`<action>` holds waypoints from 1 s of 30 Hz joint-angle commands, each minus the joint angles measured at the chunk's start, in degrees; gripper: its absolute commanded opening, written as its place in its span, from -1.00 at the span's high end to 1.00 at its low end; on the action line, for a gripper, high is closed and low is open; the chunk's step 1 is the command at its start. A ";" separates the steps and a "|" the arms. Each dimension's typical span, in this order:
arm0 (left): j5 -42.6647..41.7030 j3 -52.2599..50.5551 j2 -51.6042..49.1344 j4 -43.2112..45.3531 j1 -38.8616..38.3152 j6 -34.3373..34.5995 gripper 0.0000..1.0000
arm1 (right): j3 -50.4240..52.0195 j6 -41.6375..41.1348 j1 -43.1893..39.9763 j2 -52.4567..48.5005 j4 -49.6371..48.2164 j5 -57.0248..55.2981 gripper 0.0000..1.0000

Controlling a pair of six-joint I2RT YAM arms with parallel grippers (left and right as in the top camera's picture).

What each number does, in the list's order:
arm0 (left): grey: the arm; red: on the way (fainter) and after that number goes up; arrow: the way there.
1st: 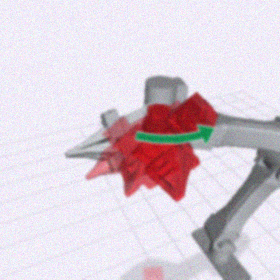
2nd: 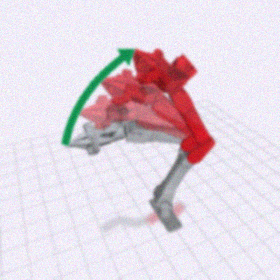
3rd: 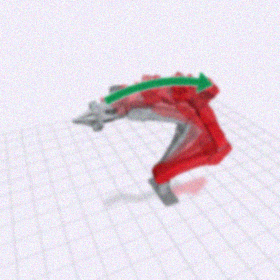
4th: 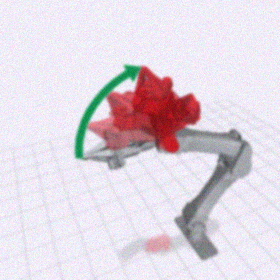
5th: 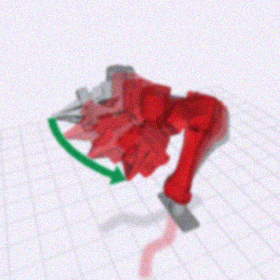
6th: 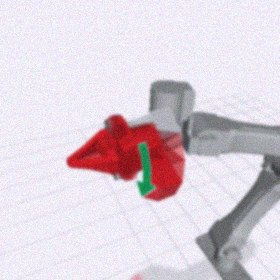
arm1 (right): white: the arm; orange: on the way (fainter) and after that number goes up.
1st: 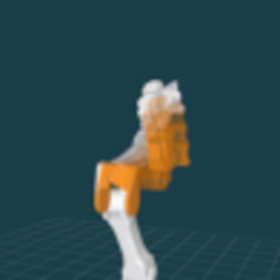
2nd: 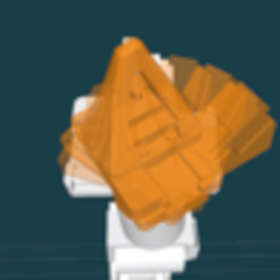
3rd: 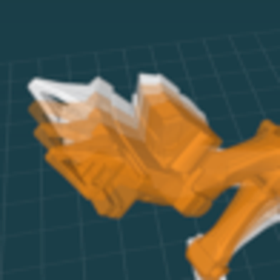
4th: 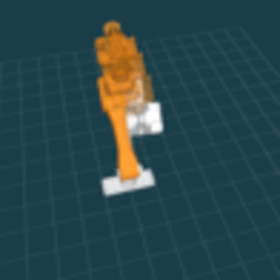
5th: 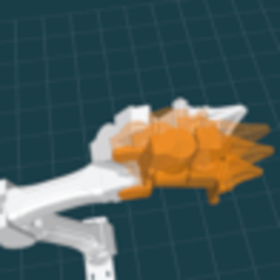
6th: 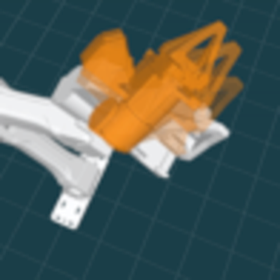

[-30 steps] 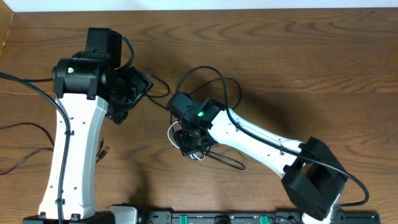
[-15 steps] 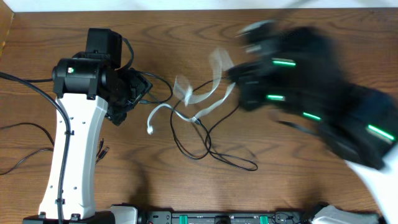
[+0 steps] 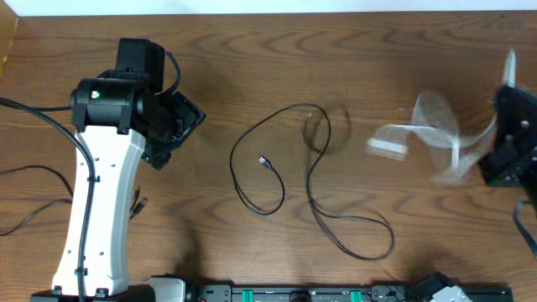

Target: Untangle cables

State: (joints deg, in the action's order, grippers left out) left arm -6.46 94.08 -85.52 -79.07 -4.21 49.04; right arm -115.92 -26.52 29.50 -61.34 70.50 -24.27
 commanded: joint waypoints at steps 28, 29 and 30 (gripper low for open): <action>-40.87 -0.17 5.92 11.58 -8.17 -42.84 -0.60 | 0.59 -20.55 -0.15 -26.82 2.36 27.65 0.97; -40.85 -0.17 6.19 12.35 -9.18 -42.84 -0.60 | 0.59 -21.14 -0.15 -27.69 2.36 28.81 0.97; -40.81 -0.17 6.32 12.94 -10.08 -42.84 -0.60 | 0.59 -21.84 -0.15 -28.57 2.27 29.79 0.97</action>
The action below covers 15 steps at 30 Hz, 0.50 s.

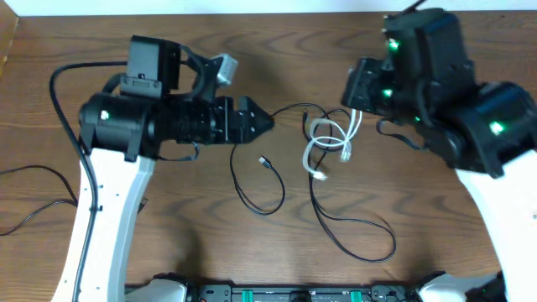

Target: Untangle cables

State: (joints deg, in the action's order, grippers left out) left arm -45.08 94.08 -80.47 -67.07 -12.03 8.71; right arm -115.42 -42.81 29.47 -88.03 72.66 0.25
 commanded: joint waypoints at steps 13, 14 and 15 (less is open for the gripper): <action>-2.05 -0.17 1.07 7.17 -9.97 -2.43 -0.43 | 0.09 -16.28 -0.13 -4.85 -6.80 16.41 0.97; -2.01 -0.17 1.07 8.11 -10.60 -2.10 -0.43 | 0.09 -16.90 -0.13 -4.87 -6.95 16.41 0.97; -1.90 -0.17 1.07 9.05 -11.06 -1.38 -0.41 | 0.09 -17.33 -0.13 -4.87 -7.15 16.44 0.97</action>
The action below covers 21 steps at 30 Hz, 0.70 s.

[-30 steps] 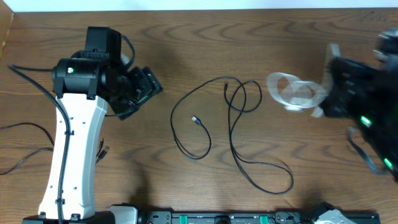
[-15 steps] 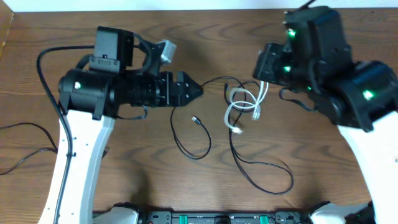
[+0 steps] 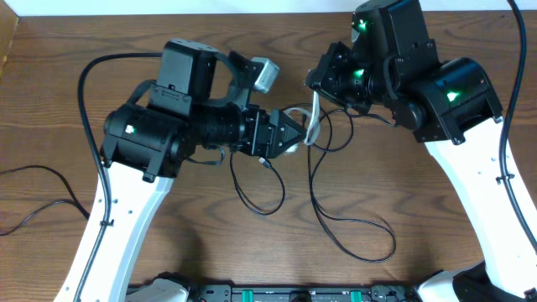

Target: Untangle cables

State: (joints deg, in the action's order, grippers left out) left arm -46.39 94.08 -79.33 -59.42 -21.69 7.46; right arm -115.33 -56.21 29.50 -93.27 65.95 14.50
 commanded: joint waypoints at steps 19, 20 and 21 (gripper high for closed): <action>11.72 -0.17 -0.09 8.00 -5.77 10.86 0.14 | 0.00 -5.92 2.12 0.37 -0.42 6.58 0.97; 11.15 -0.17 -0.09 8.15 -5.77 10.86 0.17 | 0.00 -5.92 2.19 0.37 -0.42 6.47 0.97; 10.34 -0.17 -0.09 8.37 -5.77 10.86 0.20 | 0.00 -5.95 2.23 0.37 -0.44 6.45 0.97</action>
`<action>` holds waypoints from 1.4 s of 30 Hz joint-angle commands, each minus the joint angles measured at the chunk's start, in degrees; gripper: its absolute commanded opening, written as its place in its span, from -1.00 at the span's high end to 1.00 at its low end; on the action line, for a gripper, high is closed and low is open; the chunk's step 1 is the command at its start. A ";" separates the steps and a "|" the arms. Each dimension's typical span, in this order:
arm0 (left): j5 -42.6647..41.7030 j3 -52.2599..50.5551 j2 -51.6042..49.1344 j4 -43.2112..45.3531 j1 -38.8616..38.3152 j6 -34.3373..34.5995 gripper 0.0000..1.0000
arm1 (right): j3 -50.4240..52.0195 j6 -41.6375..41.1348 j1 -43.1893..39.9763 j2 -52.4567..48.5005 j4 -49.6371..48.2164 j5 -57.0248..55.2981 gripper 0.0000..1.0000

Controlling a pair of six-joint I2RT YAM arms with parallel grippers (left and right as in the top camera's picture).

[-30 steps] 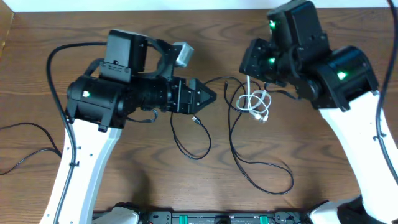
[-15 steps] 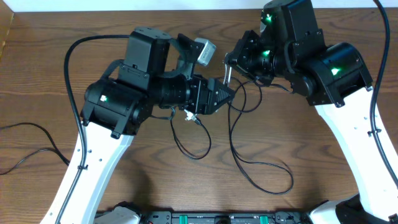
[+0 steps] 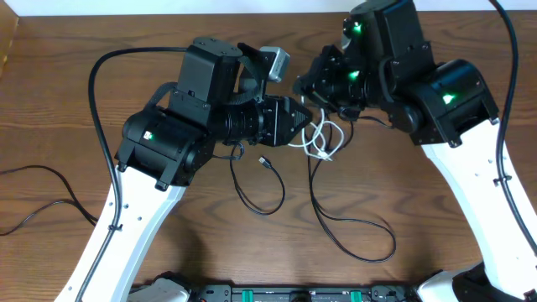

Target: Untangle cables

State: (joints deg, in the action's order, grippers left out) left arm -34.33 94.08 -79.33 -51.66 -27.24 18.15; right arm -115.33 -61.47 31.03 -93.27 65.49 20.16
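A thin black cable (image 3: 312, 195) lies in loose loops on the wooden table (image 3: 470, 252), its small plug (image 3: 265, 162) inside the left loop. A white cable (image 3: 321, 139) hangs in small loops over the black cable's upper bend. My right gripper (image 3: 309, 85) is right above it and holds its upper end; the fingers are mostly hidden under the wrist. My left gripper (image 3: 300, 122) points right, its fingers drawn to a point against the white cable's left side.
Both arms crowd the upper middle of the table. The left arm's own black lead (image 3: 38, 197) trails across the left side of the table. A rail with green clips (image 3: 294, 295) runs along the front edge.
The left gripper has moved slightly up and right. The right gripper stayed near the same spot. The white cable now hangs lower and more spread out, in loops between the two grippers.
At first both arms were at the table's sides, the white cable a blur near the right gripper. Then the right gripper held it dangling over the black cable, the left gripper pointing toward it. The two grippers then met at the white cable and remain there.
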 commanded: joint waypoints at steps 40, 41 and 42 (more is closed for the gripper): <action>1.86 -0.17 -0.07 0.74 -0.20 0.57 0.85 | 0.00 2.67 0.68 0.37 0.68 -0.92 0.50; 5.27 -0.17 -0.07 0.07 -0.13 1.99 0.85 | 0.00 4.00 0.68 0.37 1.01 -1.77 0.46; 8.81 -0.17 -0.07 -0.81 -0.02 3.61 0.85 | 0.00 5.25 0.68 0.37 1.57 -3.32 0.44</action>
State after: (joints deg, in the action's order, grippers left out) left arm -34.94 94.08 -79.33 -51.07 -27.27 18.48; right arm -115.33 -60.27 31.57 -93.27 66.11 19.49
